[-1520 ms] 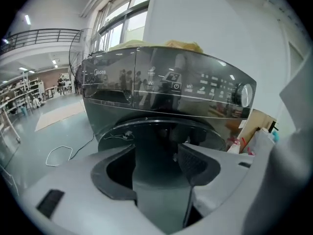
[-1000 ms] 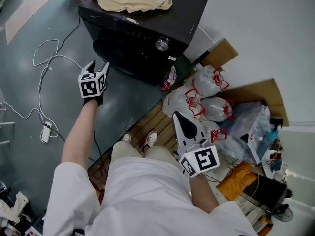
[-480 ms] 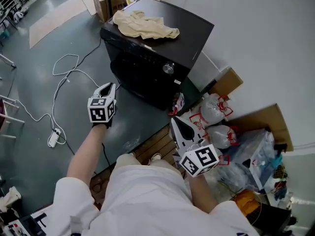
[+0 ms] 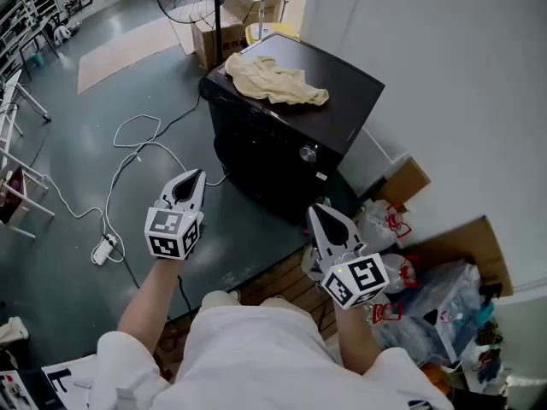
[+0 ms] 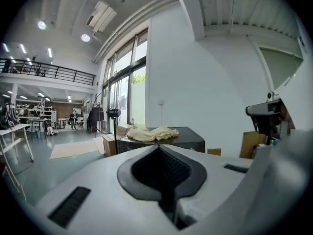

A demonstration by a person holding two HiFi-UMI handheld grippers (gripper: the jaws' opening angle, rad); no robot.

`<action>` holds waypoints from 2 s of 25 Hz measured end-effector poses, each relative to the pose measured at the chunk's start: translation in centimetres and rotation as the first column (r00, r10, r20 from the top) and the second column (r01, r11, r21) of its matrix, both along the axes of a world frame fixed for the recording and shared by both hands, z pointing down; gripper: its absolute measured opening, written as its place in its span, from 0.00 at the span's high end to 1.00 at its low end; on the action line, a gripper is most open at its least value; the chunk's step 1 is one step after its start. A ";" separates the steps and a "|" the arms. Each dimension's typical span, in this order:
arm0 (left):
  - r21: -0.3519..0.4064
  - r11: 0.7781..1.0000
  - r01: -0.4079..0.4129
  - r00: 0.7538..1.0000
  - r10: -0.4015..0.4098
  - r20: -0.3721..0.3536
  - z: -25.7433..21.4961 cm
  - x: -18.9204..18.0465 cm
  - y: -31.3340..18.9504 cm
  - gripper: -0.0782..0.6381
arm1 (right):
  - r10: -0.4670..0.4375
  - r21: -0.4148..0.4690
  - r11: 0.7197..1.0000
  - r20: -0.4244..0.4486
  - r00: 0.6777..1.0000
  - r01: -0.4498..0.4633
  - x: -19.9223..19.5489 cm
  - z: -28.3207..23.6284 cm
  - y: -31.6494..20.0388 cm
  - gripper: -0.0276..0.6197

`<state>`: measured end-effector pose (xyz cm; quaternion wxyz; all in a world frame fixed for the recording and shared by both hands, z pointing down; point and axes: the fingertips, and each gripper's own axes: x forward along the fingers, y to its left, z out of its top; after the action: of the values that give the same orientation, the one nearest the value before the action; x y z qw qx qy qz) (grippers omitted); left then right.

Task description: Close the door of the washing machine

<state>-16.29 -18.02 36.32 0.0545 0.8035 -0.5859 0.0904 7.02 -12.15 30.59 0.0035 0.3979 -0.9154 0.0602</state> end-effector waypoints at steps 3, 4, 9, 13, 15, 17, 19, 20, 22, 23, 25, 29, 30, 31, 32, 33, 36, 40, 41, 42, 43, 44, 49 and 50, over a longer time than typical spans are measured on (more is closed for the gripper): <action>0.076 0.997 -0.011 0.999 0.008 0.037 -3.2 -1.0 3.0 0.88 | 0.034 0.009 0.999 -0.007 0.999 -0.034 0.8 -0.7 -0.3 0.96; 0.095 0.995 -0.010 0.999 0.006 0.041 -4.0 -1.5 3.8 0.88 | 0.047 0.013 0.999 -0.007 0.999 -0.047 1.2 -0.9 -0.3 0.96; 0.154 0.988 0.026 1.000 -0.028 0.008 -7.0 -4.5 6.6 0.88 | 0.071 0.054 0.996 -0.031 0.997 -0.069 2.4 -2.0 0.2 0.96; 0.173 0.984 0.051 0.999 -0.047 -0.025 -8.0 -6.1 8.0 0.88 | 0.090 0.049 0.995 -0.049 0.995 -0.088 2.8 -1.9 1.0 0.96; 0.188 0.979 0.072 0.997 -0.065 -0.045 -8.5 -6.8 8.7 0.88 | 0.110 0.040 0.993 -0.056 0.992 -0.108 2.9 -1.8 1.1 0.96; 0.197 0.975 0.106 0.993 -0.093 -0.075 -8.8 -7.7 9.6 0.88 | 0.125 0.037 0.992 -0.061 0.990 -0.122 2.8 -1.9 1.1 0.96; 0.198 0.971 0.137 0.987 -0.117 -0.111 -9.1 -8.5 10.5 0.88 | 0.138 0.040 0.990 -0.070 0.988 -0.136 3.0 -2.2 1.1 0.96; 0.199 0.969 0.148 0.984 -0.124 -0.128 -9.3 -8.7 10.9 0.88 | 0.147 0.043 0.989 -0.074 0.986 -0.144 3.3 -2.4 1.0 0.96; 0.209 0.965 0.158 0.981 -0.129 -0.146 -9.8 -8.9 11.4 0.88 | 0.169 0.052 0.985 -0.078 0.983 -0.165 3.8 -2.7 1.0 0.96; 0.215 0.964 0.158 0.981 -0.128 -0.148 -10.0 -9.0 11.5 0.88 | 0.184 0.058 0.982 -0.077 0.980 -0.180 4.0 -2.9 1.0 0.96; 0.222 0.962 0.157 0.981 -0.127 -0.147 -10.3 -9.4 11.8 0.88 | 0.216 0.067 0.975 -0.071 0.974 -0.211 4.4 -3.3 1.1 0.96; 0.221 0.956 0.191 0.974 -0.156 -0.167 -10.0 -10.3 12.9 0.88 | 0.272 0.070 0.961 -0.064 0.960 -0.267 5.4 -3.5 1.9 0.96; 0.222 0.954 0.200 0.971 -0.162 -0.177 -9.9 -10.4 13.1 0.88 | 0.284 0.069 0.958 -0.062 0.957 -0.279 5.6 -3.4 2.1 0.96; 0.224 0.953 0.204 0.969 -0.165 -0.184 -9.8 -10.5 13.3 0.88 | 0.294 0.068 0.955 -0.060 0.954 -0.290 5.7 -3.3 2.3 0.96; 0.224 0.953 0.202 0.969 -0.162 -0.186 -9.8 -10.4 13.3 0.88 | 0.304 0.068 0.952 -0.061 0.951 -0.300 5.8 -3.2 2.4 0.96; 0.224 0.955 0.196 0.970 -0.155 -0.185 -9.7 -10.2 13.2 0.88 | 0.313 0.070 0.949 -0.062 0.948 -0.308 5.9 -3.2 2.4 0.96; 0.227 0.958 0.176 0.972 -0.133 -0.194 -9.9 -9.6 12.6 0.88 | 0.325 0.079 0.944 -0.060 0.944 -0.320 6.2 -3.4 2.2 0.96; 0.261 0.953 0.155 0.971 -0.098 -0.217 -11.2 -8.3 11.3 0.88 | 0.325 0.076 0.944 -0.066 0.943 -0.320 6.3 -3.1 2.4 0.96; 0.268 0.952 0.146 0.971 -0.086 -0.221 -11.4 -7.9 11.0 0.88 | 0.327 0.073 0.944 -0.068 0.943 -0.322 6.4 -2.9 2.5 0.96; 0.272 0.953 0.137 0.972 -0.076 -0.224 -11.6 -7.5 10.8 0.88 | 0.329 0.070 0.943 -0.068 0.942 -0.325 6.4 -2.7 2.6 0.96; 0.272 0.954 0.129 0.972 -0.067 -0.226 -11.6 -7.2 10.6 0.88 | 0.331 0.065 0.943 -0.067 0.941 -0.327 6.5 -2.5 2.7 0.96; 0.270 0.955 0.123 0.972 -0.061 -0.228 -11.6 -6.9 10.6 0.88 | 0.334 0.060 0.942 -0.068 0.940 -0.330 6.6 -2.4 2.8 0.96; 0.254 0.960 0.119 0.974 -0.063 -0.219 -11.3 -6.6 10.6 0.88 | 0.332 0.052 0.943 -0.066 0.941 -0.329 6.8 -2.0 2.7 0.96; 0.250 0.961 0.119 0.974 -0.064 -0.216 -11.2 -6.6 10.6 0.88 | 0.329 0.049 0.944 -0.064 0.942 -0.326 6.7 -1.9 2.6 0.96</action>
<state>-22.84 -7.44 25.12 0.0127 0.7805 -0.6206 -0.0739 13.71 -9.55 28.67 0.0188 0.5466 -0.8367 0.0286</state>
